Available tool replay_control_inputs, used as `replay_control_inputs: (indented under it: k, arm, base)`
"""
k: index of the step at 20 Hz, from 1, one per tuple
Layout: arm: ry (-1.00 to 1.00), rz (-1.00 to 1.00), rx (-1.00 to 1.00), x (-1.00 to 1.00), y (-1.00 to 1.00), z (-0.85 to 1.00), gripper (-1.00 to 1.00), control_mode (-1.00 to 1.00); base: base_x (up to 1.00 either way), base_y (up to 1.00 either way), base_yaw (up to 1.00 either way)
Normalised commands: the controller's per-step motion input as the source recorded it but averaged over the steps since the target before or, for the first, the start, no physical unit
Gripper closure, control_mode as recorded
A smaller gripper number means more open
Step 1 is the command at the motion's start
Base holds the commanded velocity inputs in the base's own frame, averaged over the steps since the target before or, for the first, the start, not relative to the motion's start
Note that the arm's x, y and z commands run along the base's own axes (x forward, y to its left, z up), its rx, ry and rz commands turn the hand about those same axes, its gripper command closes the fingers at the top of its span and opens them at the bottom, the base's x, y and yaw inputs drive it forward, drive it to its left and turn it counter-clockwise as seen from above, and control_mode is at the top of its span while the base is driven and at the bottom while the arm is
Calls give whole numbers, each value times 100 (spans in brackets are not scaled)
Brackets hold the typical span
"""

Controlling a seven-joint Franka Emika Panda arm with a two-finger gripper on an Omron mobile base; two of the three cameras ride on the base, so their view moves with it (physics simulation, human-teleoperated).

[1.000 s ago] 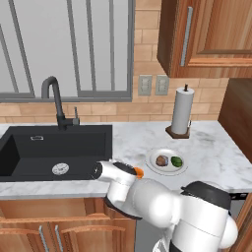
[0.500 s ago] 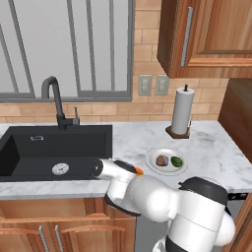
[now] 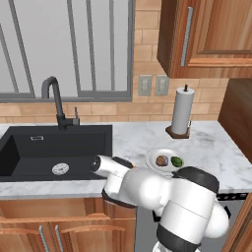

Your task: Pick the avocado and bread from the counter and place them on the plate. Then pick the jam from the cabinet and place it next to the plate. Lastly close the cabinet door.

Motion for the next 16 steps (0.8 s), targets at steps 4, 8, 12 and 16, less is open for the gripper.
replay_control_inputs:
  k: [4, 8, 12, 16]
  arm:
    - [0, 0, 0, 1, 19, -7, -100, -100]
    - [0, 0, 0, 0, 26, -1, -100, -100]
    - [0, 0, 0, 0, 34, -1, -100, -100]
    - [0, 0, 0, 0, 37, 1, -100, -100]
  base:
    - [0, 0, 0]
    - [0, 0, 0]
    - [0, 0, 0]
    - [0, 0, 0]
